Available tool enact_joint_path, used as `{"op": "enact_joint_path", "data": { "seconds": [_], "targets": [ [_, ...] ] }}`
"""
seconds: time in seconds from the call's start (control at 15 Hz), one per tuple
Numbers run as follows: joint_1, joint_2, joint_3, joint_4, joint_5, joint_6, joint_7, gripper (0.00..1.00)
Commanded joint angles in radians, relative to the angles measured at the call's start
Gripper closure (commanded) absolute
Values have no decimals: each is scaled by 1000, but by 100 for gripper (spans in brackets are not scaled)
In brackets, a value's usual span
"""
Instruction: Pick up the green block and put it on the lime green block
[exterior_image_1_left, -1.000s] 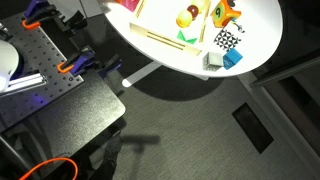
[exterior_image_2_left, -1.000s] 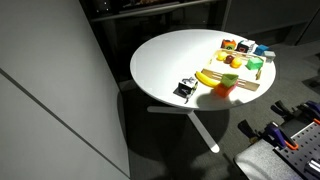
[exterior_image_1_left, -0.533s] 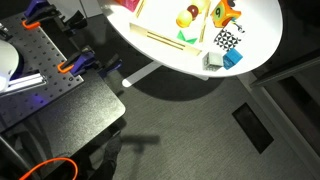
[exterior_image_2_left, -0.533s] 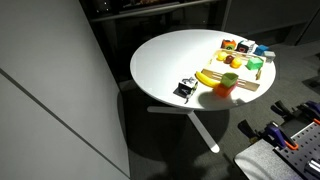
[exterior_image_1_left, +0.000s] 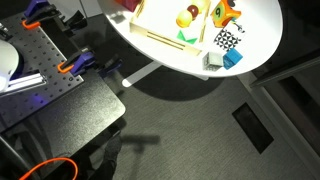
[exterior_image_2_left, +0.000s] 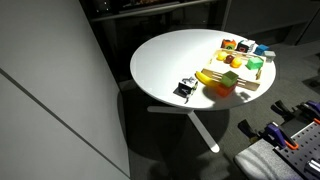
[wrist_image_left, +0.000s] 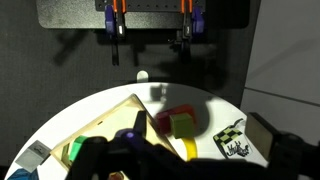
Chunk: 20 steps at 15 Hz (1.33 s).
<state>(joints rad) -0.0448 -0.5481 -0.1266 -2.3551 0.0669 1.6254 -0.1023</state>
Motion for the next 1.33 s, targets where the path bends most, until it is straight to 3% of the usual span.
{"op": "enact_joint_path", "data": {
  "seconds": [0.0, 0.67, 1.27],
  "targets": [
    [-34, 64, 10, 11, -43, 73, 19, 0],
    [-93, 188, -8, 3, -127, 223, 50, 0],
    [-121, 318, -41, 13, -118, 375, 45, 0]
  ]
}}
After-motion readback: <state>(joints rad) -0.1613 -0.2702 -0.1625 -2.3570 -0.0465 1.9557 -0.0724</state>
